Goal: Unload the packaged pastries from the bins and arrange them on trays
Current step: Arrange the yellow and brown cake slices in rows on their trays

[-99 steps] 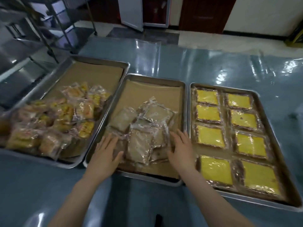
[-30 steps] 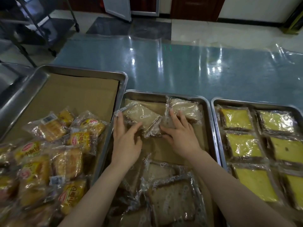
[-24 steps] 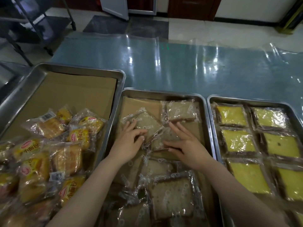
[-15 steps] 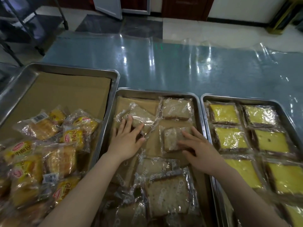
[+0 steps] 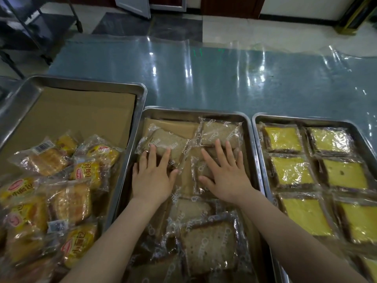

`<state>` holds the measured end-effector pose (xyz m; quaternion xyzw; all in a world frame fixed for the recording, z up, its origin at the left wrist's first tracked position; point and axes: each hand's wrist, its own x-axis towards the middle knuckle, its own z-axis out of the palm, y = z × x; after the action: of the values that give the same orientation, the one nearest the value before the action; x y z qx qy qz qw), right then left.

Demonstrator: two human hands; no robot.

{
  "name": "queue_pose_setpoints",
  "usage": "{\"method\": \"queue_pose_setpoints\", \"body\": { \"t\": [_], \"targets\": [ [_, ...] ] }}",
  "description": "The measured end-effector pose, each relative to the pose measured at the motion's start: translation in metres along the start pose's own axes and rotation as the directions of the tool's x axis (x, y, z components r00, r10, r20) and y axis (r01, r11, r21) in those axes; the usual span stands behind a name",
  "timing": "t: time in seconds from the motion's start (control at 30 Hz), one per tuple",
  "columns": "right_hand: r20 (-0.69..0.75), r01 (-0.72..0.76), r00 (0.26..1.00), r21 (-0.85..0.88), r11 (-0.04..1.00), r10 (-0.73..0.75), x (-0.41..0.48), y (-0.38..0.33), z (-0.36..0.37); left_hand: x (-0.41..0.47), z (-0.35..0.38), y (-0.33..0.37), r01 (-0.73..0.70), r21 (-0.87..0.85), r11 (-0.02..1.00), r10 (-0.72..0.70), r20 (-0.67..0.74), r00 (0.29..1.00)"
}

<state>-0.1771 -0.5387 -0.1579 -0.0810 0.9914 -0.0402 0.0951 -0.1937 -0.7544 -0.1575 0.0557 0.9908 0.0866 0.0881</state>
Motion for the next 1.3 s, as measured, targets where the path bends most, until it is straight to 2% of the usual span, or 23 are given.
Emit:
{"method": "queue_pose_setpoints", "body": {
  "t": [0.1,0.2,0.33,0.53,0.7,0.83,0.9,1.0,1.03,1.1,1.17,1.3],
  "targets": [
    [-0.087,-0.086,0.992,0.066,0.994,0.091,0.011,0.0,-0.006,0.013,-0.003,0.006,0.007,0.068,0.998,-0.005,-0.033,0.999],
    [-0.112,-0.102,0.988,0.048,0.994,0.106,0.032,0.002,-0.013,0.033,-0.005,0.009,0.0,0.1,0.995,0.003,-0.033,0.999],
    [-0.044,-0.095,0.995,0.005,0.995,0.095,0.052,0.007,-0.008,0.053,0.001,0.005,-0.047,0.015,0.999,0.047,0.004,0.999],
    [-0.078,-0.003,0.997,-0.059,0.998,-0.002,0.051,0.013,-0.002,0.061,0.012,-0.004,-0.092,-0.098,0.991,0.094,0.009,0.996],
    [-0.116,-0.04,0.993,-0.061,0.997,0.033,0.047,0.011,-0.002,0.059,0.0,-0.004,-0.138,-0.158,0.978,0.142,0.019,0.99],
    [-0.123,-0.064,0.991,-0.04,0.997,0.059,0.043,0.008,-0.007,0.034,-0.02,-0.004,-0.266,-0.173,0.948,0.262,-0.047,0.964],
    [-0.216,-0.018,0.976,-0.02,1.0,0.014,0.034,0.004,-0.013,0.009,-0.027,-0.008,-0.317,-0.205,0.926,0.313,-0.054,0.948],
    [-0.445,0.162,0.886,0.033,0.986,-0.13,0.006,0.0,-0.01,-0.035,-0.032,-0.027,-0.357,-0.175,0.918,0.338,-0.129,0.932],
    [-0.462,0.196,0.874,0.056,0.979,-0.149,-0.005,0.002,-0.005,-0.048,-0.033,-0.034,-0.355,-0.169,0.92,0.331,-0.156,0.931],
    [-0.37,0.179,0.92,0.102,0.979,-0.13,-0.022,0.005,0.004,-0.07,-0.031,-0.043,-0.316,-0.186,0.93,0.293,-0.141,0.946],
    [-0.22,0.098,0.973,0.098,0.99,-0.074,-0.033,0.007,0.011,-0.086,-0.024,-0.043,-0.236,-0.203,0.95,0.235,-0.029,0.972],
    [-0.07,-0.008,0.998,0.01,1.0,0.008,-0.041,0.002,0.012,-0.098,-0.003,-0.035,-0.154,-0.204,0.967,0.182,0.129,0.975]
  ]
}}
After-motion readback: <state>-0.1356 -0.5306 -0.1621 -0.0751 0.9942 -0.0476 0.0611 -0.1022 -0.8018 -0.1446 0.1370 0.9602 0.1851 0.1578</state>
